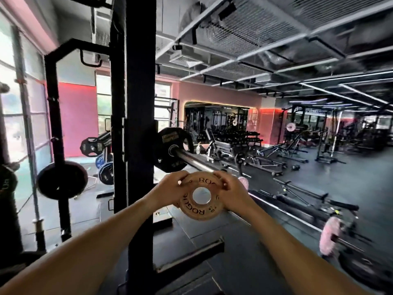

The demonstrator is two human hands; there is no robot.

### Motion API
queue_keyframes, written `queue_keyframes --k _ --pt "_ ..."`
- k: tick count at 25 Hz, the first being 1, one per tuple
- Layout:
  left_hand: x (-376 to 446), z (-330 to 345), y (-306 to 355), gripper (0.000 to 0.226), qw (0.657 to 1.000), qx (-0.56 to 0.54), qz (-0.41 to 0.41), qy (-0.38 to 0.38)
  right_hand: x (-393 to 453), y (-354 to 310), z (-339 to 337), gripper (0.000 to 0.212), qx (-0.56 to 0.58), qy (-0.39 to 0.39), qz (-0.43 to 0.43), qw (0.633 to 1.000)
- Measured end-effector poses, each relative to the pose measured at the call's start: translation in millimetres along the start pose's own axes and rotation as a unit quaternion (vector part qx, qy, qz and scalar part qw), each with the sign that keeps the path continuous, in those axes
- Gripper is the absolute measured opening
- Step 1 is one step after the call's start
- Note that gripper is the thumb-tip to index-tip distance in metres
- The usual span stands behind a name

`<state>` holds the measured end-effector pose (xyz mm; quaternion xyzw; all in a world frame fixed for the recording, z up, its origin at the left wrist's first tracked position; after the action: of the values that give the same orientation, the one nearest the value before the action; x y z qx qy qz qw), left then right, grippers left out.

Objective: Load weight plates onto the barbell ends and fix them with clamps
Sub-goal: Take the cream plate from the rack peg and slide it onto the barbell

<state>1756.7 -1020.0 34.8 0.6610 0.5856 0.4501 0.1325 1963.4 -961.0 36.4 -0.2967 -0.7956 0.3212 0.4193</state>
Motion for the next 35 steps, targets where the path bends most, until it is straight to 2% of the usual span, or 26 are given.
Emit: queue_keyframes --k 1,6,10,15,20,25,28,31,35 --pt "7.3 7.4 6.9 0.02 1.0 0.001 0.009 0.004 -0.1 1.9 -10.0 0.03 -0.005 0.018 -0.005 1.0" --pt "41.0 21.6 21.4 0.019 0.993 0.078 0.076 0.053 16.8 10.9 -30.3 0.02 -0.028 0.057 -0.031 0.998" --pt "63.4 30.4 15.0 0.017 0.992 0.087 0.078 0.057 35.3 31.5 -35.7 0.02 -0.039 0.063 -0.063 0.995" --pt "84.3 28.8 19.7 0.015 0.988 0.087 0.122 0.038 61.2 47.2 -54.0 0.029 0.001 0.048 -0.101 0.994" --pt "100.5 30.5 18.5 0.017 0.994 0.034 0.105 0.008 80.8 59.0 -67.2 0.047 0.016 -0.007 -0.108 0.994" --pt "108.3 35.6 12.6 0.017 0.988 0.026 0.154 0.019 98.6 75.5 -68.9 0.037 0.043 -0.046 -0.097 0.993" --pt "115.1 35.4 3.0 0.018 0.98 0.051 0.188 0.05 110.1 83.5 -61.4 0.035 0.067 -0.046 -0.111 0.99" --pt "126.5 26.6 -13.7 0.021 0.982 0.06 0.164 0.075 129.1 87.8 -48.7 0.036 0.074 -0.047 -0.102 0.991" --pt "142.9 15.0 -40.6 0.031 0.984 0.064 0.126 0.11 160.9 96.6 -29.7 0.031 0.055 -0.044 -0.132 0.989"
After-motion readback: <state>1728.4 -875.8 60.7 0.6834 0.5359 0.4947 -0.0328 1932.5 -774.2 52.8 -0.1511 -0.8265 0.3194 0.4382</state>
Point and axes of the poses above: each hand's wrist, its own x-axis towards the middle knuckle, its own z-axis out of the palm, y = z × x, the point moved 1 cm from there along x, towards the middle knuckle, and after that the axes turned 1 degree about x, right-handed, at the moved point
